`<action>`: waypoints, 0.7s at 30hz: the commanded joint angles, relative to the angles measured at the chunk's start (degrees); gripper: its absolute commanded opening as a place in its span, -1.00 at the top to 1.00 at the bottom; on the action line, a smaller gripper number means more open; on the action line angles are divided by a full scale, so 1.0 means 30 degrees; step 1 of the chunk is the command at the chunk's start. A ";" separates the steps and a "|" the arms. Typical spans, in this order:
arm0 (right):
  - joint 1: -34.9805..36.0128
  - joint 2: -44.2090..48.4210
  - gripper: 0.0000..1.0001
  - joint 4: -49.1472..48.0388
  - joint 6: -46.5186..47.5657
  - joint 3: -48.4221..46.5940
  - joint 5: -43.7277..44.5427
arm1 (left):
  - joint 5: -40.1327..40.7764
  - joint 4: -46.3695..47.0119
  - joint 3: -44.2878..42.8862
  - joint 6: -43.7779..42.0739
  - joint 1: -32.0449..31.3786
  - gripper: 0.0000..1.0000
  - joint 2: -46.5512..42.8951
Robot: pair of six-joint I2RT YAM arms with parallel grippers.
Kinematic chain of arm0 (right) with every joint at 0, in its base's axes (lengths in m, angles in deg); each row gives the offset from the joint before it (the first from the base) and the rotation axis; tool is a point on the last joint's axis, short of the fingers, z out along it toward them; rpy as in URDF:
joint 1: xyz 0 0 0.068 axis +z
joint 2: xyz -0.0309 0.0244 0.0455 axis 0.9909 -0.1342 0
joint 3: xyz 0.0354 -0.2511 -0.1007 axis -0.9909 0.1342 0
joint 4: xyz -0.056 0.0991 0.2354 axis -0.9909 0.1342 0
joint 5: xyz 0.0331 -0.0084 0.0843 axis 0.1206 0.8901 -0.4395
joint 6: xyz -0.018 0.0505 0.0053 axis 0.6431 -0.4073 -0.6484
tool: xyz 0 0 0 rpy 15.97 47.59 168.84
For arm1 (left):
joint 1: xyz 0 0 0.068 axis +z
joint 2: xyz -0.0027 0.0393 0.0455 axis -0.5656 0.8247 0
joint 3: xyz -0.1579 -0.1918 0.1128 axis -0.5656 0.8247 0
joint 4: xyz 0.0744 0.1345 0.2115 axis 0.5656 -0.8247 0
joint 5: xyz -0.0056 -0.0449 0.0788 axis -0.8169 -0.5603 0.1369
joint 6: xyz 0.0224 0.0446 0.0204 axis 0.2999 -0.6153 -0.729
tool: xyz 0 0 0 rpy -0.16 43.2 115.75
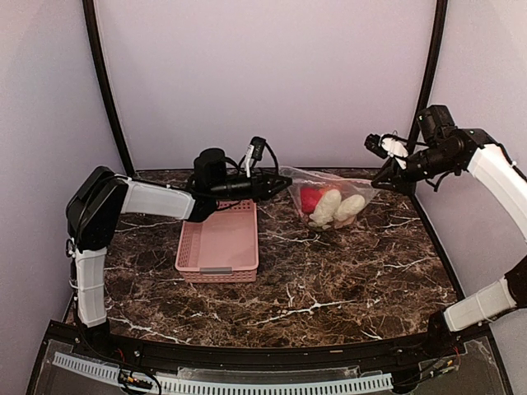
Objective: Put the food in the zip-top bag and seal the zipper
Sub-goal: Place the zipper food storage bag at the center of the board, then reset both arms
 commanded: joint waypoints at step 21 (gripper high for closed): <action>-0.0874 0.0902 -0.97 -0.8019 -1.1150 -0.0387 0.3292 | 1.5047 -2.1721 -0.0400 -0.6486 0.0074 -0.98 -1.0574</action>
